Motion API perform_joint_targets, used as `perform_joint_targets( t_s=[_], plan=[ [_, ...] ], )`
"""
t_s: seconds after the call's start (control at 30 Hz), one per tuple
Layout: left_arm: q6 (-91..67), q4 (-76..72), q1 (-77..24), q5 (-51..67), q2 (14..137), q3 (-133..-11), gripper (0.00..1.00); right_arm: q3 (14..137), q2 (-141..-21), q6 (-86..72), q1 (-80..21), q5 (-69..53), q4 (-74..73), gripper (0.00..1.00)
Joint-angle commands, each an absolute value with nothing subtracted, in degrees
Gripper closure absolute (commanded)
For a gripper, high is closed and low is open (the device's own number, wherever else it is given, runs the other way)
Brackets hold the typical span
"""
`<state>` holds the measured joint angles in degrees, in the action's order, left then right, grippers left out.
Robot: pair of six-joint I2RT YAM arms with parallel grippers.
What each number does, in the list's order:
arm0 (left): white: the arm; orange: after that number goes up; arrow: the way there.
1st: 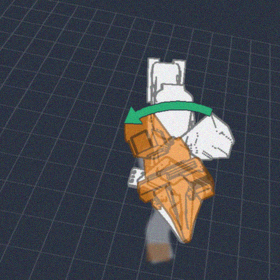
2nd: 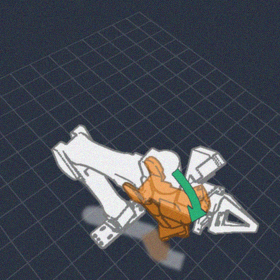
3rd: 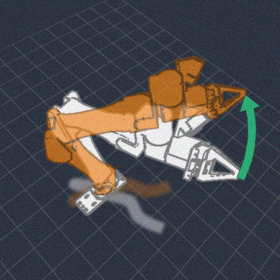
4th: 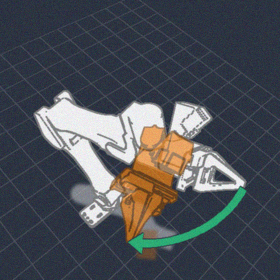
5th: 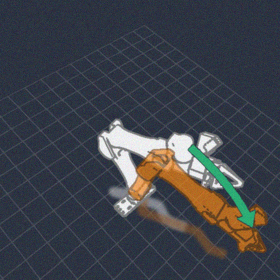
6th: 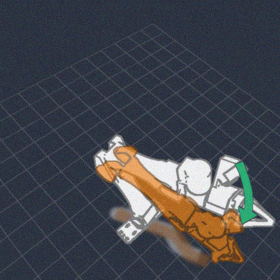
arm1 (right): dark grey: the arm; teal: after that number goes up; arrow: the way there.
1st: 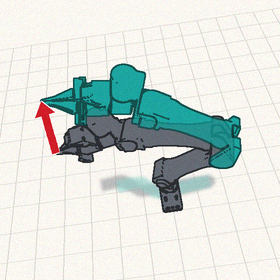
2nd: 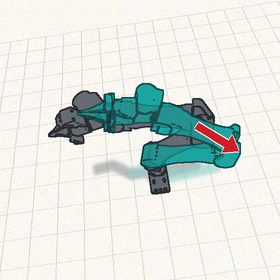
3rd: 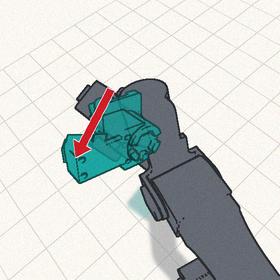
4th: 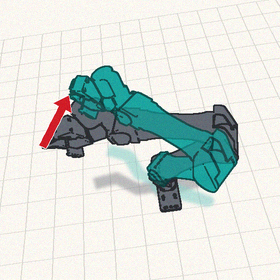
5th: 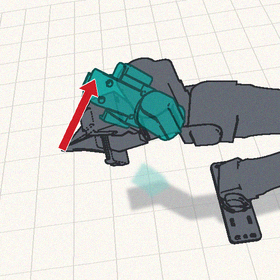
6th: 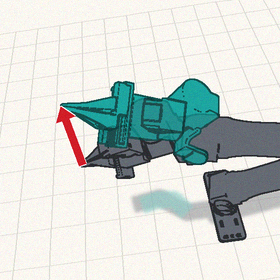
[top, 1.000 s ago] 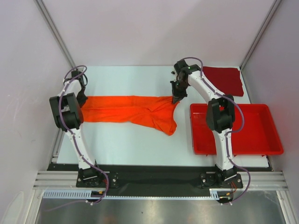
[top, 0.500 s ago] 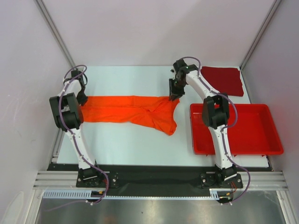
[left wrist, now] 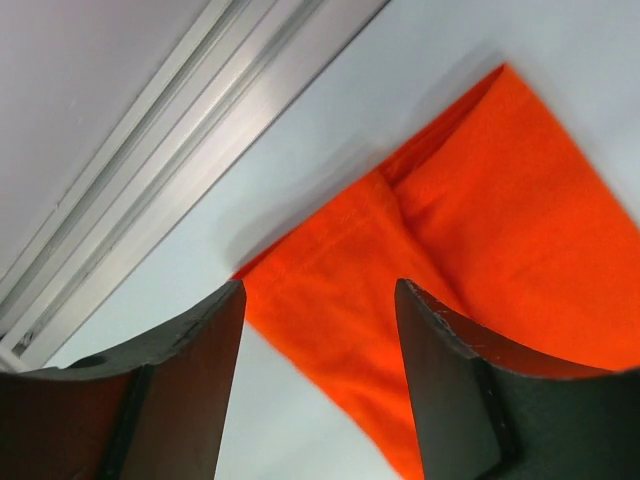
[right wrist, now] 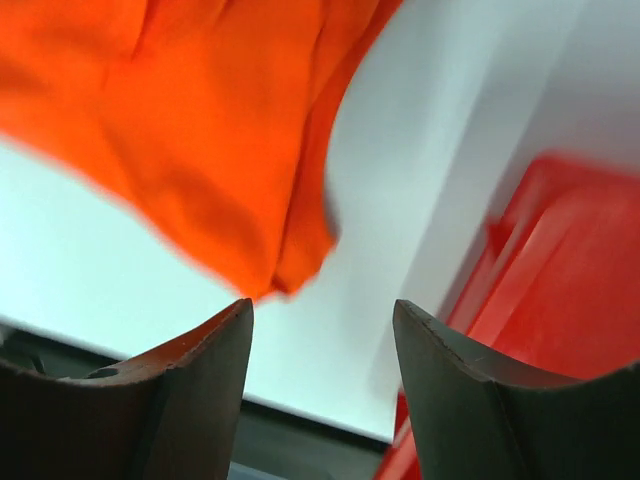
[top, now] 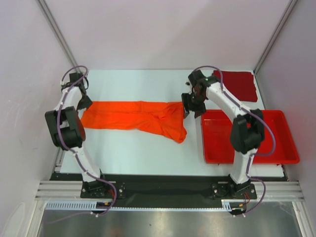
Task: Fold and stack the t-shirts
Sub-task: Fold the tshirt
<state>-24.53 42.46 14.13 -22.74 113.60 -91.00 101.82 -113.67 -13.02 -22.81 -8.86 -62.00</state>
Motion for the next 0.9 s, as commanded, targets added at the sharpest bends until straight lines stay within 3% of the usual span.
perform_joint_targets(
  t_s=[0.0, 0.1, 0.27, 0.53, 0.87],
  plan=[
    [-25.4, 39.9, 14.0, -21.5, 105.8, -85.5, 0.35, 94.0, -104.6, -10.7, -26.4, -11.8, -57.3, 0.38],
    [-25.4, 38.1, 13.9, -19.2, 102.4, -80.1, 0.42, 89.6, -103.7, -12.9, -26.6, -13.7, -55.1, 0.46],
    [-26.5, 37.2, 14.0, -16.9, 100.5, -74.8, 0.51, 85.7, -104.8, -17.0, -27.2, -17.7, -50.6, 0.49],
    [-27.0, 37.5, 13.9, -16.2, 99.6, -72.8, 0.57, 81.2, -107.7, -20.7, -27.1, -21.6, -45.0, 0.49],
    [-26.1, 37.4, 14.1, -18.0, 100.5, -71.9, 0.67, 77.1, -109.2, -19.9, -26.2, -23.5, -40.4, 0.63]
  ],
)
